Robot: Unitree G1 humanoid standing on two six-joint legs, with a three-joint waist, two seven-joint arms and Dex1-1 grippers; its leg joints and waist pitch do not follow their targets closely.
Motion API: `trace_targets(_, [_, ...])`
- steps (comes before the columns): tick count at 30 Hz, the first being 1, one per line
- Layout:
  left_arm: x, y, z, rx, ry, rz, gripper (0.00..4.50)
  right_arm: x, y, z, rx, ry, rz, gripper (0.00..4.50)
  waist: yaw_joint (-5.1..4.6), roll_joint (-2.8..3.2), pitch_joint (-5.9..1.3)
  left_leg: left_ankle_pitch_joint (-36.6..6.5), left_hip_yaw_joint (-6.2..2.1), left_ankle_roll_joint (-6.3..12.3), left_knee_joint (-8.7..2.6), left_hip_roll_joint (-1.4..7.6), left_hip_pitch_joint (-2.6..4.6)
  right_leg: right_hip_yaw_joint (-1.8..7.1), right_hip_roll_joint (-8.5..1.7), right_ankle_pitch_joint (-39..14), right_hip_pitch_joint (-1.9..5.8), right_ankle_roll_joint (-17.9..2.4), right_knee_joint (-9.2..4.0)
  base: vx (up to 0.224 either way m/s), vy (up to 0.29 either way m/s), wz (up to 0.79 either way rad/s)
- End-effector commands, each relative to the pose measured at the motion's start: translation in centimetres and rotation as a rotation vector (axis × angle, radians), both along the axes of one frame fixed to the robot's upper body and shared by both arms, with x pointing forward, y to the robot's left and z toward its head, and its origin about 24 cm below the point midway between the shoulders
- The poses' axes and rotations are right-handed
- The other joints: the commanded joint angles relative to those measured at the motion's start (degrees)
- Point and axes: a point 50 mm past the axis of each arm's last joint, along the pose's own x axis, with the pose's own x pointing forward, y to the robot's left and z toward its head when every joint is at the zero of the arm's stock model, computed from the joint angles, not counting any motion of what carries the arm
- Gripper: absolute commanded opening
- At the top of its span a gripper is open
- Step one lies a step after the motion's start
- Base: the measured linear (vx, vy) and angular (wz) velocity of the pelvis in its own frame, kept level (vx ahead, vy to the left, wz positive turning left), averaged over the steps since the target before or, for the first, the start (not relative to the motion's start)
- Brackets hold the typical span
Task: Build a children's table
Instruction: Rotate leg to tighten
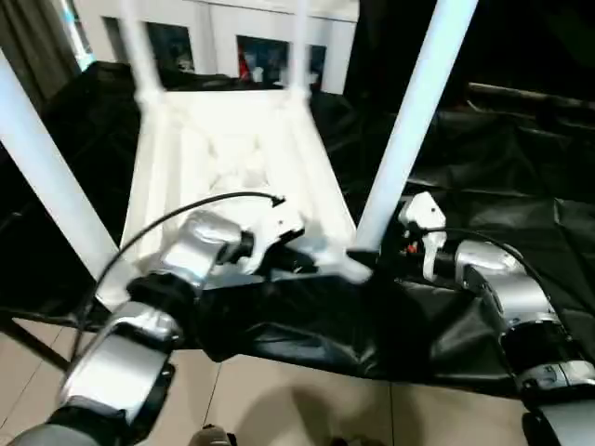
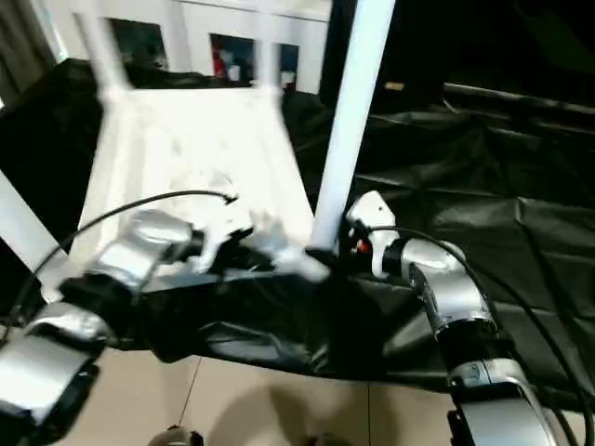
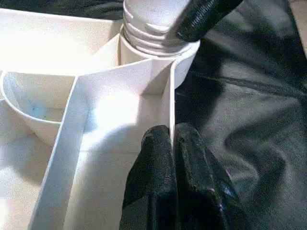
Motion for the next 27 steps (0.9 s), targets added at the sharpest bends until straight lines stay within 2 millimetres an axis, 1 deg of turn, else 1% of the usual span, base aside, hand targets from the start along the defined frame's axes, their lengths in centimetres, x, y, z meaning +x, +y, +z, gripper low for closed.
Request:
trace_targets(1, [-0.6, -0.2, -0.9, 0.010, 0.052, -0.036, 0.00, -0.3, -0.6, -0.2, -0.014, 0.019, 0.003, 3.54, 0.05, -0.15, -3.69, -14.0, 0.16, 3.57, -3.75, 0.45, 1.46, 0.56, -1.30, -5.9, 2.52, -16.1, -3.47, 0.000, 0.000, 0.00])
trace_targets(2, [-0.5, -0.1, -0.8, 0.009, 0.051, -0.031, 0.00, -0.4, -0.5, -0.3, -0.013, 0.020, 0.005, 3.54, 0.14, -0.18, -3.71, -14.1, 0.17, 3.45, -3.75, 0.43, 1.49, 0.56, -1.35, -6.2, 2.52, -16.0, -3.49, 0.000, 0.000, 0.00])
trace_targets(3, [-0.5, -0.1, -0.8, 0.008, 0.050, -0.029, 0.00, -0.4, -0.4, -0.3, -0.012, 0.022, 0.006, 3.34, 0.19, -0.27, -3.70, -14.3, 0.15, 3.16, -3.76, 0.36, 1.42, 0.59, -1.42, -7.0, 2.54, -15.6, -3.56, 0.000, 0.000, 0.00])
trace_targets(4, [-0.5, -0.1, -0.8, 0.007, 0.050, -0.028, 0.00, -0.5, -0.4, -0.3, -0.013, 0.026, 0.015, 3.34, 0.21, -0.18, -3.70, -14.6, 0.10, 2.84, -3.81, 0.35, 1.43, 0.62, -1.48, -7.9, 2.52, -15.3, -3.65, 0.000, 0.000, 0.00])
trace_targets(5, [-0.5, -0.1, -0.8, 0.007, 0.048, -0.025, 0.00, -0.6, -0.2, -0.4, -0.017, 0.030, 0.029, 3.23, 0.22, -0.16, -3.68, -14.7, 0.09, 2.70, -3.83, 0.37, 1.47, 0.61, -1.48, -8.2, 2.48, -15.2, -3.67, 0.000, 0.000, 0.00])
trace_targets(8, [-0.4, 0.0, -0.7, 0.005, 0.048, -0.021, 0.00, -0.8, 0.1, -0.5, -0.012, 0.038, 0.041, 2.99, 0.27, -0.22, -3.71, -14.3, 0.06, 2.47, -3.82, 0.33, 1.40, 0.63, -1.43, -7.9, 2.56, -14.9, -3.61, 0.000, 0.000, 0.00])
trace_targets(9, [-0.4, -0.1, -0.7, 0.003, 0.048, -0.020, 0.00, -0.7, 0.1, -0.4, -0.004, 0.040, 0.037, 2.82, 0.33, -0.16, -3.74, -13.8, 0.05, 2.50, -3.83, 0.34, 1.42, 0.61, -1.38, -7.1, 2.59, -14.9, -3.52, 0.000, 0.000, 0.00])
trace_targets(11, [-0.4, -0.1, -0.7, 0.002, 0.047, -0.017, 0.00, -0.7, 0.2, -0.4, 0.006, 0.044, 0.033, 2.76, 0.32, -0.18, -3.77, -13.4, 0.11, 2.71, -3.76, 0.31, 1.43, 0.61, -1.34, -6.2, 2.57, -15.1, -3.44, 0.000, 0.000, 0.00])
trace_targets(14, [-0.2, -0.1, -0.7, 0.003, 0.037, 0.005, 0.00, -0.8, 0.3, -0.4, 0.023, 0.057, 0.035, 2.72, 0.36, -0.17, -3.74, -13.7, 0.11, 2.68, -3.76, 0.31, 1.44, 0.61, -1.35, -6.9, 2.58, -15.0, -3.54, 0.000, 0.000, 0.00])
trace_targets(15, [0.0, -0.2, -0.8, 0.009, 0.028, 0.043, 0.00, -0.9, 0.4, -0.6, 0.034, 0.062, 0.013, 2.72, 0.41, -0.21, -3.75, -13.7, 0.14, 2.64, -3.74, 0.32, 1.50, 0.64, -1.36, -6.9, 2.52, -15.0, -3.54, 0.000, 0.000, 0.00])
trace_targets(17, [0.4, -0.4, -1.0, 0.012, 0.009, 0.109, 0.00, -0.7, 0.7, -1.1, 0.040, 0.063, -0.049, 2.72, 0.46, -0.28, -3.57, -14.6, 0.12, 2.36, -3.84, 0.24, 1.50, 0.66, -1.41, -8.7, 2.39, -14.6, -3.78, 0.000, 0.000, 0.00])
trace_targets(18, [0.4, -0.4, -1.0, 0.012, 0.009, 0.109, 0.00, -0.7, 0.7, -1.1, 0.040, 0.063, -0.049, 2.71, 0.43, -0.34, -3.47, -16.0, 0.05, 1.74, -3.99, 0.23, 1.61, 0.67, -1.49, -11.6, 2.30, -13.9, -4.06, 0.000, 0.000, 0.00])
trace_targets(19, [1.0, -1.3, -1.2, 0.010, -0.028, 0.225, 0.00, 0.0, 1.1, -2.2, 0.032, 0.071, -0.224, 2.71, 0.27, -0.29, -3.31, -17.5, 0.03, 1.00, -4.09, 0.26, 1.65, 0.79, -1.62, -14.6, 1.99, -13.2, -4.33, 0.000, 0.000, 0.00])
trace_targets(20, [1.2, -1.6, -1.3, 0.009, -0.038, 0.260, 0.00, 0.2, 1.2, -2.6, 0.025, 0.073, -0.280, 2.70, 0.17, -0.22, -3.21, -18.6, -0.01, 0.35, -4.18, 0.24, 1.75, 0.78, -1.55, -16.4, 1.80, -12.7, -4.53, 0.000, 0.000, 0.00])
trace_targets(21, [1.3, -2.4, -1.5, 0.004, -0.042, 0.300, 0.00, 0.5, 1.6, -3.2, 0.029, 0.092, -0.383, 2.70, -0.19, -0.46, -3.19, -20.9, -0.34, -1.12, -4.32, 0.05, 1.76, 0.64, -1.76, -22.5, 1.62, -10.7, -4.96, 0.000, 0.000, 0.00])
trace_targets(22, [1.3, -3.2, -1.7, 0.002, -0.040, 0.335, 0.00, 0.7, 1.9, -3.7, 0.030, 0.106, -0.472, 2.70, -0.33, -0.43, -3.20, -21.0, -0.48, -1.68, -4.46, 0.10, 1.74, 0.61, -1.72, -23.4, 1.58, -10.2, -5.04, -0.050, -0.004, -0.02])
trace_targets(23, [1.3, -3.4, -1.7, 0.002, -0.039, 0.345, 0.00, 0.8, 2.0, -3.9, 0.030, 0.111, -0.497, 2.70, -0.54, -0.47, -3.11, -21.8, -0.55, -1.89, -4.53, 0.05, 1.80, 0.50, -1.68, -24.8, 1.47, -9.7, -5.30, 0.000, 0.000, 0.00])
trace_targets(24, [1.2, -4.6, -2.0, 0.003, -0.037, 0.365, 0.00, 1.1, 2.7, -4.5, 0.045, 0.139, -0.620, 2.70, -0.96, -0.57, -3.07, -22.7, -0.63, -1.97, -4.45, -0.15, 1.82, 0.41, -1.64, -27.1, 1.35, -8.7, -5.61, 0.000, 0.000, 0.00])
trace_targets(25, [1.1, -5.4, -2.0, 0.003, -0.043, 0.374, 0.00, 1.3, 3.3, -4.6, 0.057, 0.154, -0.680, 2.70, -1.28, -0.26, -3.10, -23.2, -0.74, -2.11, -4.55, -0.09, 1.85, 0.48, -1.66, -27.7, 1.18, -8.2, -5.84, 0.000, 0.000, 0.00])
trace_targets(26, [1.1, -5.6, -2.1, 0.003, -0.044, 0.374, 0.00, 1.3, 3.4, -4.7, 0.059, 0.155, -0.692, 2.70, -1.49, -0.26, -3.08, -23.7, -0.82, -2.17, -4.55, -0.12, 1.86, 0.42, -1.63, -28.1, 1.04, -8.0, -5.88, 0.000, 0.000, 0.00])
trace_targets(27, [0.8, -6.7, -2.1, 0.002, -0.048, 0.371, 0.00, 1.7, 4.4, -4.7, 0.070, 0.164, -0.772, 2.70, -1.76, -0.13, -3.02, -24.6, -0.86, -2.14, -4.59, -0.27, 1.79, 0.29, -1.49, -29.2, 1.02, -7.2, -6.23, 0.000, 0.000, 0.00])
